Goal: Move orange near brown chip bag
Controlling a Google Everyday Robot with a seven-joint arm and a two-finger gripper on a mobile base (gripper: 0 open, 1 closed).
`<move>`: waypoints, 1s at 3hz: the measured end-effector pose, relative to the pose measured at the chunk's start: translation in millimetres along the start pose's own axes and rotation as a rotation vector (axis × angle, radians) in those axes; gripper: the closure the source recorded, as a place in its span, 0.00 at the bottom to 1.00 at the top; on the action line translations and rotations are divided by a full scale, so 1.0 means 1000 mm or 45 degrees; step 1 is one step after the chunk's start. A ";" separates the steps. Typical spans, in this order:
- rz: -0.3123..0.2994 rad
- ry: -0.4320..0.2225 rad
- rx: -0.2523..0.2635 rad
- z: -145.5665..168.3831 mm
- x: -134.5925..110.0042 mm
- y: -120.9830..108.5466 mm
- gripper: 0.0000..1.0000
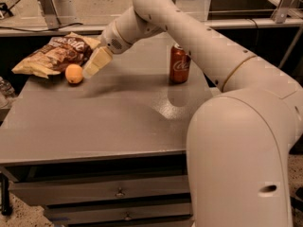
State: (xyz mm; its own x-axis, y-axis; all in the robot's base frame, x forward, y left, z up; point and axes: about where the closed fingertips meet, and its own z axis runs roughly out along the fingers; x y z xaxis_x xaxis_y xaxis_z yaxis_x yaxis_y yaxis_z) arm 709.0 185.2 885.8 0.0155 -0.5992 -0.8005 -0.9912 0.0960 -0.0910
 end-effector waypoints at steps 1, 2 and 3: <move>-0.066 -0.024 0.027 -0.056 0.005 -0.008 0.00; -0.115 -0.038 0.066 -0.117 0.022 -0.013 0.00; -0.130 -0.070 0.117 -0.172 0.041 -0.013 0.00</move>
Offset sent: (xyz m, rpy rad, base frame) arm -0.0028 -0.1898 0.0860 0.0260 -0.1730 -0.0020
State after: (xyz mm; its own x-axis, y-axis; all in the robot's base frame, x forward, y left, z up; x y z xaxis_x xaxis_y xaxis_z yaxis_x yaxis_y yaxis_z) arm 699.7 22.9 956.3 0.1249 -0.5655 -0.8153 -0.9680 0.1107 -0.2250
